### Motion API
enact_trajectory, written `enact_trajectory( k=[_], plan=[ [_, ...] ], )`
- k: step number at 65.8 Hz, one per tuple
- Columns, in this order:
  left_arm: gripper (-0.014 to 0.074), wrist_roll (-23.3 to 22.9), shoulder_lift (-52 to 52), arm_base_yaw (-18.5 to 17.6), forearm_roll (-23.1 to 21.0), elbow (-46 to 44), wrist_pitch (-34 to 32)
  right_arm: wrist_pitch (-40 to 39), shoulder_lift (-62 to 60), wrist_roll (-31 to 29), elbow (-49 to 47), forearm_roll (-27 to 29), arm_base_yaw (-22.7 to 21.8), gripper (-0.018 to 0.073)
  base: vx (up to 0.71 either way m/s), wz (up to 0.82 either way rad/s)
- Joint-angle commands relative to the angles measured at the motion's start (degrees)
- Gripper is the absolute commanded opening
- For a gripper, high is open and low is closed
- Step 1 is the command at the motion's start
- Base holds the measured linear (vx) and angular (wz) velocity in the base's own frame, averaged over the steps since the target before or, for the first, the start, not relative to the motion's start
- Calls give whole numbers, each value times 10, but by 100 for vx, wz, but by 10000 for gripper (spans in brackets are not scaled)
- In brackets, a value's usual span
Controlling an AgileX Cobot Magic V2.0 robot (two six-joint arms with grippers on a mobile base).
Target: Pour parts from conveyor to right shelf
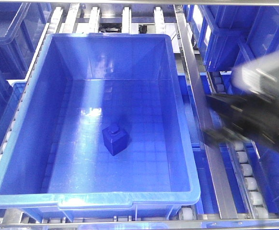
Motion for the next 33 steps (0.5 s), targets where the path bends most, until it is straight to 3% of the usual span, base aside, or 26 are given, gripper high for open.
enact_trajectory(
  k=[1,12,33],
  plan=[
    [-6,-5,10,2,-5,-11,-45,-146,-47,-2,48,0,-7,-5,0,0],
    [-6,-5,10,2,-5,-11,-45,-234,-89,-2,123,0,-7,-5,0,0],
    [-6,-5,10,2,-5,-11,-45,-224,-95,-2,156,0,-7,-5,0,0]
  ],
)
